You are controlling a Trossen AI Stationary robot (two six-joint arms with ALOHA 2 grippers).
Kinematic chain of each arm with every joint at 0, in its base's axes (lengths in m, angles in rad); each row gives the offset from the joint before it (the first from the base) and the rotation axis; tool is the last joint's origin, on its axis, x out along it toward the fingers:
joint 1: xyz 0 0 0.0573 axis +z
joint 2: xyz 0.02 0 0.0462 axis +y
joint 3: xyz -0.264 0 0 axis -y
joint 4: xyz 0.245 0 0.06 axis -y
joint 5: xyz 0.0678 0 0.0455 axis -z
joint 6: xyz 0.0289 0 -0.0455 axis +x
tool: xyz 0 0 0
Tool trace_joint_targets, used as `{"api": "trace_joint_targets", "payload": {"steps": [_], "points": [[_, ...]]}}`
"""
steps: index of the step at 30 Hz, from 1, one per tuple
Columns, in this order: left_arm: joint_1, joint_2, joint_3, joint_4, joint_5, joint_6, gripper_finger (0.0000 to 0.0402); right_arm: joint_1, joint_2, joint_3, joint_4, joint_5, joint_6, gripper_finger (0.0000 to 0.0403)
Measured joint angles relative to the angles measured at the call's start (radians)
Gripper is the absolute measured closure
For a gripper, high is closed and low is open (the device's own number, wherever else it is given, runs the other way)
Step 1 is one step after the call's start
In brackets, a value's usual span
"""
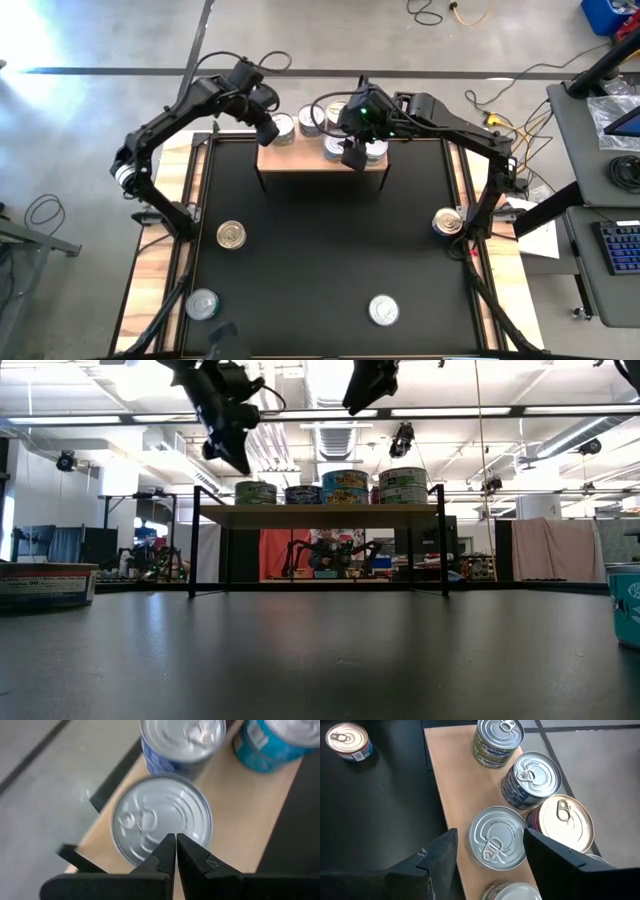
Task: Stack canned seafood by type on shelf
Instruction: Stack the green tuna can on top of the other green tuna can on the shelf
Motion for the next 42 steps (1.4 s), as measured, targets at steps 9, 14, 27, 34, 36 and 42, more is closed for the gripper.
{"api": "trace_joint_targets", "payload": {"steps": [9,14,27,34,36,42], "points": [[-0.001,0.027,0.0,-0.049,-0.109,0.116,0.0401,0.002,0.0,0.0,-0.025,-0.027,0.0,0.0184],[0.008,0.055,0.0,-0.037,-0.141,0.219,0.0401,0.002,0.0,0.0,-0.049,-0.087,0.033,0.0184],[0.044,0.087,-0.002,0.148,-0.21,0.311,0.0401,0.002,0.001,0.0,-0.049,-0.105,0.034,0.0184],[0.056,0.086,-0.002,0.138,-0.213,0.365,0.0401,0.002,-0.009,0.0,-0.049,-0.105,0.036,0.0184],[0.056,0.074,-0.002,0.13,-0.213,0.351,0.0401,0.002,-0.017,0.0,-0.045,-0.101,0.041,0.0184],[0.054,0.014,-0.002,0.11,-0.189,0.288,0.0401,0.002,-0.027,0.0,0.009,-0.098,0.067,0.0184]]}}
